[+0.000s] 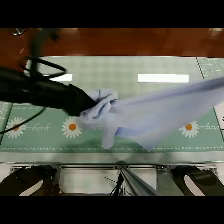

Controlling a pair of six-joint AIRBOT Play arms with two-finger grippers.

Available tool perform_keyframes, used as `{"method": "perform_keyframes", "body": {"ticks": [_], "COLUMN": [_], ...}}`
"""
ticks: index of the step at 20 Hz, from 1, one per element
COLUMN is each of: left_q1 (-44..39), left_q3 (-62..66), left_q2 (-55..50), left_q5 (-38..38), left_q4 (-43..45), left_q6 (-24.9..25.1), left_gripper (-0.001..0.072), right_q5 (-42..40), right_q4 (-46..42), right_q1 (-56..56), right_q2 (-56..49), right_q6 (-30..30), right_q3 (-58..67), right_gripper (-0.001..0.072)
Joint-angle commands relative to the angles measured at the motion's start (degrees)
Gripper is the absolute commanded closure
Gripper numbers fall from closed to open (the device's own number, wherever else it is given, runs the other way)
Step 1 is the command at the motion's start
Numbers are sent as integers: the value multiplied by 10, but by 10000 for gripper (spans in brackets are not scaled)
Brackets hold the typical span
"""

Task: Fold the shirts.

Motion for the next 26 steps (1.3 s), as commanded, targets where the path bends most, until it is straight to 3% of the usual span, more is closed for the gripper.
{"method": "perform_keyframes", "body": {"ticks": [1,3,7,11,12,13,14,15,16,19,22,24,26], "left_q1": [-4,7,14,22,28,38,51,66,85,145,213,274,336], "left_q3": [-111,-113,-109,-108,-106,-103,-98,-93,-92,-97,-173,-269,-380], "left_q2": [-59,-123,-227,-250,-244,-238,-233,-228,-218,-154,-48,16,64], "left_q5": [188,252,273,240,218,190,157,125,100,28,17,29,48], "left_q4": [30,19,-38,-68,-67,-66,-59,-44,-31,51,139,118,19], "left_q6": [2,1,1,2,2,6,15,17,17,17,10,10,14], "left_gripper": [682,682,681,681,618,323,11,0,1,1,2,4,4], "right_q5": [-79,-121,-198,-217,-213,-215,-209,-196,-174,-118,-163,-205,-228], "right_q4": [-84,-105,-97,34,71,109,137,163,178,156,173,241,312], "right_q1": [0,0,-5,-81,-106,-133,-156,-179,-206,-299,-401,-442,-444], "right_q2": [-26,-92,-254,-358,-365,-365,-365,-365,-364,-349,-294,-259,-243], "right_q6": [53,70,104,108,101,76,48,14,-12,-47,-45,-63,-106], "right_q3": [-164,-200,-201,-191,-186,-183,-177,-169,-160,-154,-222,-311,-393], "right_gripper": [693,693,692,691,688,635,392,126,85,89,89,88,89]}}
